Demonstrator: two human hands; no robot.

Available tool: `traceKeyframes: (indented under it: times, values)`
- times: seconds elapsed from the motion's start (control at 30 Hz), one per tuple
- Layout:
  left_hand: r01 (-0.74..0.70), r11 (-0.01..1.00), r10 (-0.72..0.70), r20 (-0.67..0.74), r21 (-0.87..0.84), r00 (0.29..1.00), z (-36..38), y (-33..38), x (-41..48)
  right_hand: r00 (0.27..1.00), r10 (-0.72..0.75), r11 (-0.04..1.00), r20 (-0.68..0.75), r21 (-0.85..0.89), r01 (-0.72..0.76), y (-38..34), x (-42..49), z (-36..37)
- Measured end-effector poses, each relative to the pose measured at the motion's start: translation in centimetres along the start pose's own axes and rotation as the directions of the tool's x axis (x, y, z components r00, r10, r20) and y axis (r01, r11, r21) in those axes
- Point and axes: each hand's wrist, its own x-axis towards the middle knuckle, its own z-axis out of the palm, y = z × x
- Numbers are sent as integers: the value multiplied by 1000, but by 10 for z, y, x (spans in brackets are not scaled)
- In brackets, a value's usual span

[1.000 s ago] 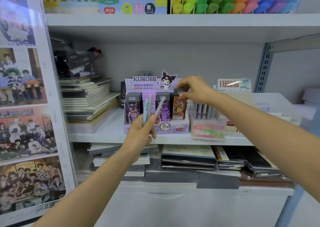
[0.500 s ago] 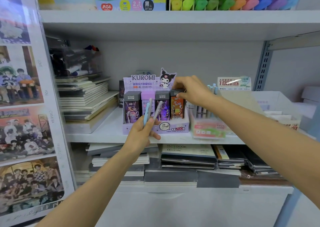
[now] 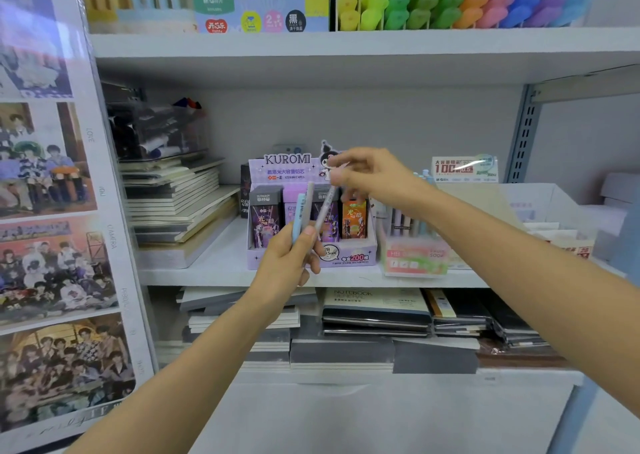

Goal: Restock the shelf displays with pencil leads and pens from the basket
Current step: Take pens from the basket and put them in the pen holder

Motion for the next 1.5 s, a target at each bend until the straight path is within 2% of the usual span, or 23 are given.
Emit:
traceKeyframes:
  times: [0.07, 0.1, 0.23, 0.3, 0.37, 0.47, 0.53, 0.63, 0.7, 0.77, 0.87, 1.07, 1.23, 1.33, 1.4, 1.5]
  values:
    - [-2, 1000, 2, 29, -11, 1000, 5, 4, -1, 995, 21, 991, 102, 129, -34, -3, -9, 2]
    - [13, 999, -12, 33, -32, 999, 6, 5, -2, 996, 21, 985, 89, 168, -36, -3, -13, 1]
    - [83, 965, -86, 0, -250, 996, 4, 15, -6, 992, 76, 933, -99, 359, -35, -1, -26, -19]
    - [78, 943, -96, -42, -322, 994, 3, 21, -7, 990, 89, 920, -113, 391, -38, 2, -39, -30]
    - [47, 923, -97, -113, -383, 989, 6, 27, -8, 995, 93, 921, -29, 383, -75, 6, -53, -35]
    - [-19, 894, -84, -210, -447, 974, 14, 37, -8, 972, 125, 927, 199, 325, -186, 12, -76, -35]
    - [-25, 891, -80, -211, -454, 974, 25, 43, -10, 943, 122, 915, 311, 332, -227, 16, -89, -28]
    - [9, 910, -84, -165, -414, 983, 38, 47, -15, 916, 103, 908, 389, 338, -246, 19, -100, -23]
    - [12, 932, -73, -156, -362, 985, 42, 49, -19, 907, 92, 935, 412, 278, -221, 17, -104, -23]
    - [13, 954, -62, -155, -299, 986, 45, 52, -22, 954, 60, 968, 294, 217, -128, 12, -103, -24]
    - [26, 977, -50, -112, -210, 992, 54, 55, -26, 1000, -12, 968, 24, 249, 6, -2, -97, -28]
    - [20, 994, -27, -67, -106, 997, 67, 52, -25, 1000, -24, 974, -16, 224, 27, -11, -92, -34]
    - [181, 976, -188, -54, -125, 981, 64, 48, -15, 996, 35, 946, -81, 323, -7, -6, -88, -64]
    - [283, 928, -287, 20, -244, 958, 64, 45, -7, 984, 57, 934, -167, 358, 7, -4, -79, -90]
    - [288, 916, -282, 65, -280, 957, 65, 43, -3, 962, 57, 940, -265, 338, 37, -2, -70, -107]
    - [251, 932, -229, 114, -260, 967, 65, 40, 1, 914, 33, 977, -404, 207, 56, 10, -54, -122]
